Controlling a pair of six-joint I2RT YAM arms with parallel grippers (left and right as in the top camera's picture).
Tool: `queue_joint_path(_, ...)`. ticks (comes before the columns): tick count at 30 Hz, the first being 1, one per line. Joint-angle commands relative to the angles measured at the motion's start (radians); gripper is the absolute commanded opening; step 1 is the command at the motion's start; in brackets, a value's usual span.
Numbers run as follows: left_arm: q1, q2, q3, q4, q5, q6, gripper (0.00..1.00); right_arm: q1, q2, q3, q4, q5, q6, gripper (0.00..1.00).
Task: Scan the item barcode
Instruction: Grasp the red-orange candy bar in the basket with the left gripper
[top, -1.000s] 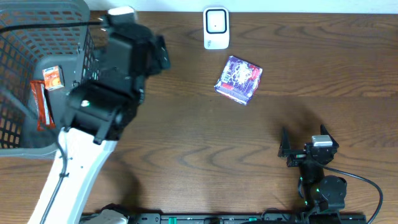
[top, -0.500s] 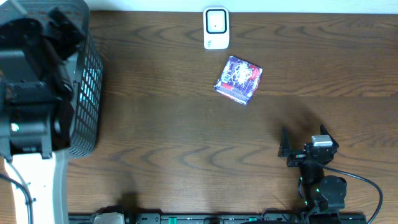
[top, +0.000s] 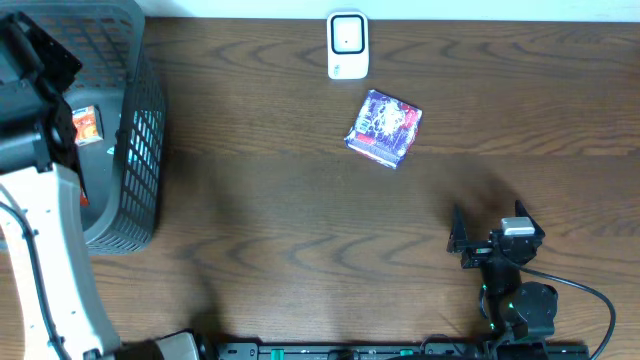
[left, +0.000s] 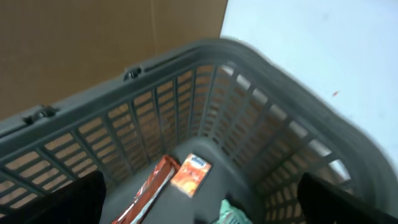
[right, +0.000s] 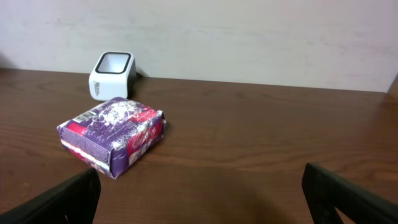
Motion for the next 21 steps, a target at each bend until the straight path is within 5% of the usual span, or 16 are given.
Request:
queue_joint_path(1, 0.032, 0.059, 0.007, -0.021, 0.001, 0.010, 0.99, -0.004, -0.001, -0.002, -0.002, 0.009, -0.008, 0.99)
queue_joint_path(6, 0.090, 0.131, 0.006, -0.082, 0.001, 0.010, 0.97, -0.004, -0.001, -0.002, -0.002, 0.009, -0.008, 0.99)
queue_joint_path(10, 0.133, 0.192, 0.005, -0.153, 0.002, 0.010, 0.83, -0.004, -0.001, -0.002, -0.002, 0.009, -0.008, 0.99)
queue_joint_path(21, 0.173, 0.356, -0.093, -0.163, 0.002, 0.117, 0.83, -0.004, -0.001, -0.002, -0.002, 0.009, -0.008, 0.99)
